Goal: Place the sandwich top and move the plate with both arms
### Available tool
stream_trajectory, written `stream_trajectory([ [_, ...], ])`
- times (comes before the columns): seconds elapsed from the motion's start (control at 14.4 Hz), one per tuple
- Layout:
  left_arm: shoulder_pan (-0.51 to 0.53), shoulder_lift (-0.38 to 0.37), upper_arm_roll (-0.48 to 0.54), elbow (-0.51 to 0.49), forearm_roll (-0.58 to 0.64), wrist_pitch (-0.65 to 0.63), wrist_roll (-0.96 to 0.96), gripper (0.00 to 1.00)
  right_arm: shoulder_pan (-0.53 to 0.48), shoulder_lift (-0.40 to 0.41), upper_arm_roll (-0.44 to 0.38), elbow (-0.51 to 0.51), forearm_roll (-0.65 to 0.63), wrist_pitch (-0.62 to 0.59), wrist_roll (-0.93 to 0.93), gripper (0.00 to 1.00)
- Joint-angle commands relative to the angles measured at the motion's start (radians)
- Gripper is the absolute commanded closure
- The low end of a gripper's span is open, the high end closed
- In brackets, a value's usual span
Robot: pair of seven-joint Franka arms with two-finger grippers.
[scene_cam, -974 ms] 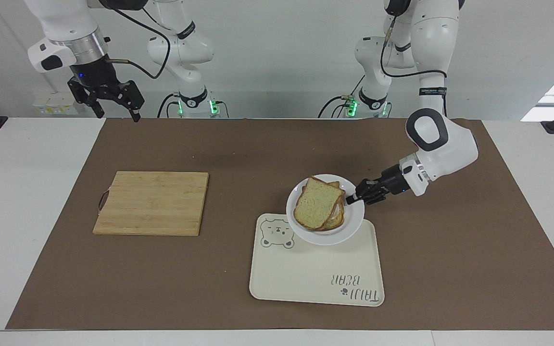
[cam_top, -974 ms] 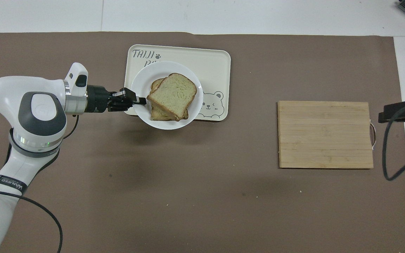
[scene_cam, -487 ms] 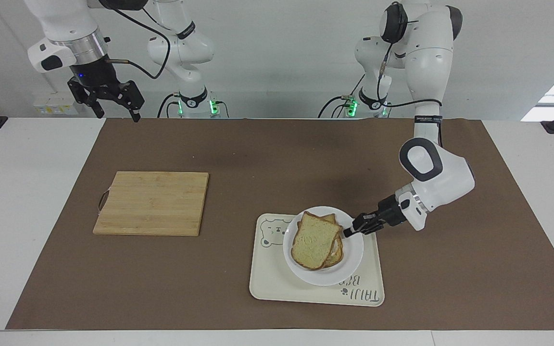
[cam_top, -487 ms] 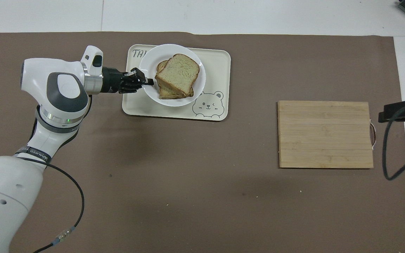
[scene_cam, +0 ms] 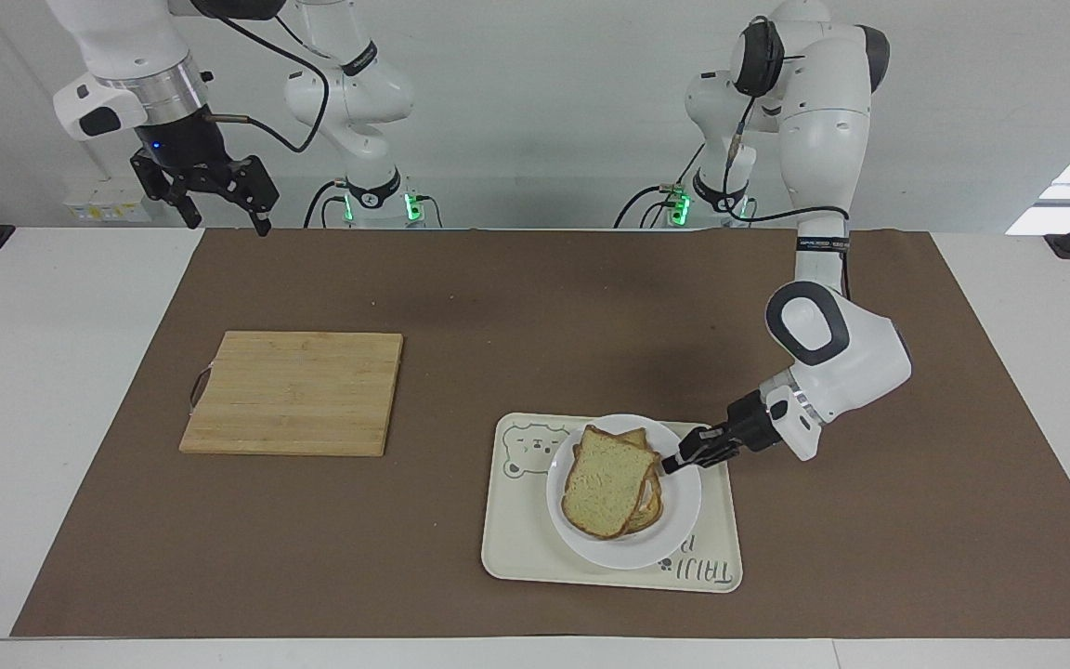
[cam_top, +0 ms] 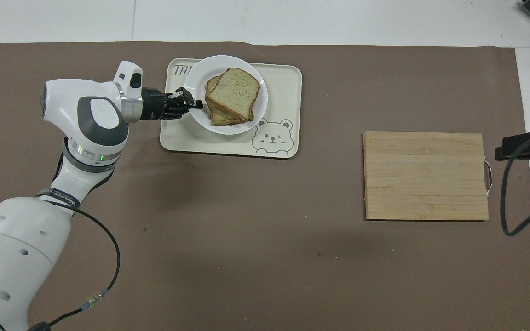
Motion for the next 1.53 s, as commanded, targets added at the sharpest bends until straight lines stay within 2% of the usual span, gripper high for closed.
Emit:
stream_trajectory([
  [0.0, -0.023, -0.017, 0.006, -0.033, -0.003, 0.031, -0.013, 0.00, -0.013, -0.010, 0.005, -0.009, 0.019, 0.002, -0.024, 0.00],
  [0.28, -0.012, -0.127, 0.063, -0.115, 0.010, 0.016, -0.016, 0.00, -0.013, -0.010, 0.005, -0.009, 0.019, 0.002, -0.024, 0.00],
  [0.49, -0.002, -0.223, 0.083, -0.175, 0.085, 0.015, -0.038, 0.00, -0.012, -0.010, 0.005, -0.009, 0.019, 0.002, -0.024, 0.00],
  [0.63, -0.003, -0.253, 0.120, -0.174, 0.219, -0.026, -0.061, 0.00, -0.012, -0.010, 0.005, -0.009, 0.019, 0.002, -0.024, 0.00],
  [0.83, -0.002, -0.293, 0.167, -0.145, 0.521, -0.133, -0.131, 0.00, -0.012, -0.010, 0.005, -0.009, 0.019, 0.002, -0.025, 0.00],
  [1.11, -0.002, -0.321, 0.196, -0.018, 0.868, -0.369, -0.138, 0.00, -0.013, -0.010, 0.005, -0.009, 0.019, 0.002, -0.024, 0.00],
  [1.25, -0.002, -0.347, 0.202, 0.055, 0.973, -0.476, -0.136, 0.00, -0.012, -0.010, 0.005, -0.009, 0.019, 0.002, -0.025, 0.00],
  [1.46, -0.005, -0.419, 0.201, 0.079, 1.031, -0.566, -0.136, 0.00, -0.013, -0.010, 0.005, -0.009, 0.019, 0.002, -0.025, 0.00],
])
